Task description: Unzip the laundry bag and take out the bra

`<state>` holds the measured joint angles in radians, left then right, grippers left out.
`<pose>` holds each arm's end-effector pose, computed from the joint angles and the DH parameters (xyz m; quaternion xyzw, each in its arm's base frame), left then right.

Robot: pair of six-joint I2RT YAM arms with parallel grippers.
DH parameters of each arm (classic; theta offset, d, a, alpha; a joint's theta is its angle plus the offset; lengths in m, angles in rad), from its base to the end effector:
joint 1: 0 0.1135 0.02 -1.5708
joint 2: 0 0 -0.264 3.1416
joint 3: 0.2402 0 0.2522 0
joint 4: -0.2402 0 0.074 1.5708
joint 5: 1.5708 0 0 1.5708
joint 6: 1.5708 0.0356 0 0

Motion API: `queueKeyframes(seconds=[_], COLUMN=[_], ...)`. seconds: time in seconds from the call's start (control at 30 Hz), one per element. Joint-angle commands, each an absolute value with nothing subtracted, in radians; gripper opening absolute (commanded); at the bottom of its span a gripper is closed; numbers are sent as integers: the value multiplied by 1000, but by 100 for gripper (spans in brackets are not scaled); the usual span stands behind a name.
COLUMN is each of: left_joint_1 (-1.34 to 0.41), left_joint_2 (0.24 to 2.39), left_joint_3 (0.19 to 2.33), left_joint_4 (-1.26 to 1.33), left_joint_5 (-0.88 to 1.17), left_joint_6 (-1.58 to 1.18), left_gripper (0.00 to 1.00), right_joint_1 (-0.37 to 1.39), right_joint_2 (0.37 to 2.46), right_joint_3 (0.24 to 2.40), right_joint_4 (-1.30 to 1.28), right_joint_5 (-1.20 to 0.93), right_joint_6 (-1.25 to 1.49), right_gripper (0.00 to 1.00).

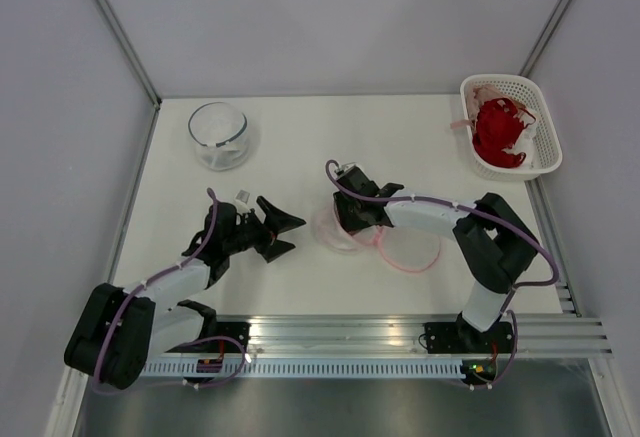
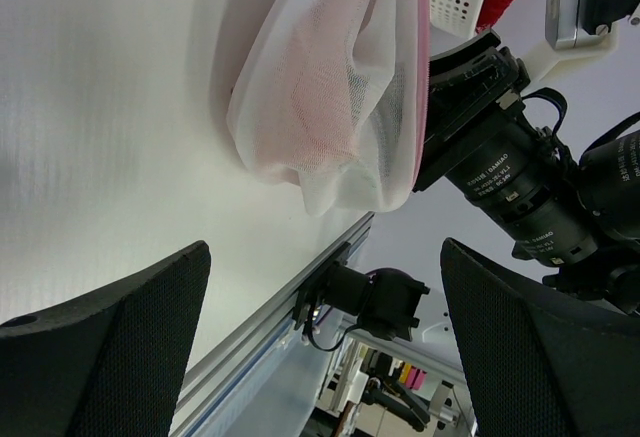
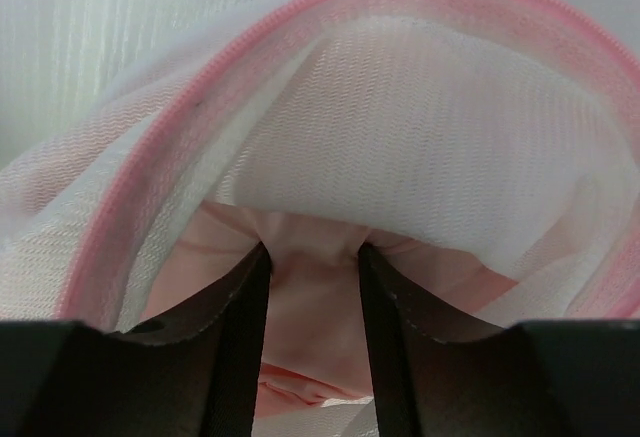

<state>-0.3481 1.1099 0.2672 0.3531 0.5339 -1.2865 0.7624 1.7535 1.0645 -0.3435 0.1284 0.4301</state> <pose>0.1844 -0.0862 0.1578 -0.2529 0.7990 -0.5168 0.1747 0.2572 0.2393 0.1698 -0.1423 0.9516 0.0978 0.2543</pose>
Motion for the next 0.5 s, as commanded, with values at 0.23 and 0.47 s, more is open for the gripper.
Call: queueKeyframes(seconds=[0.23,0.47], left_joint_1=[-342,-344], left_joint_2=[1163,1229], left_joint_3=[281,313], left_joint_4=[459,505], left_joint_5=[552,552], left_joint_6=[-1321,-1322], left_gripper=[99,99], right_joint_1=[759,762], right_joint_2=[1813,1643], right_joint_3=[1054,1065], right_joint_4=[-336,-360], right_joint_5=[117,107], right_joint_6=[437,428], right_gripper=[0,0])
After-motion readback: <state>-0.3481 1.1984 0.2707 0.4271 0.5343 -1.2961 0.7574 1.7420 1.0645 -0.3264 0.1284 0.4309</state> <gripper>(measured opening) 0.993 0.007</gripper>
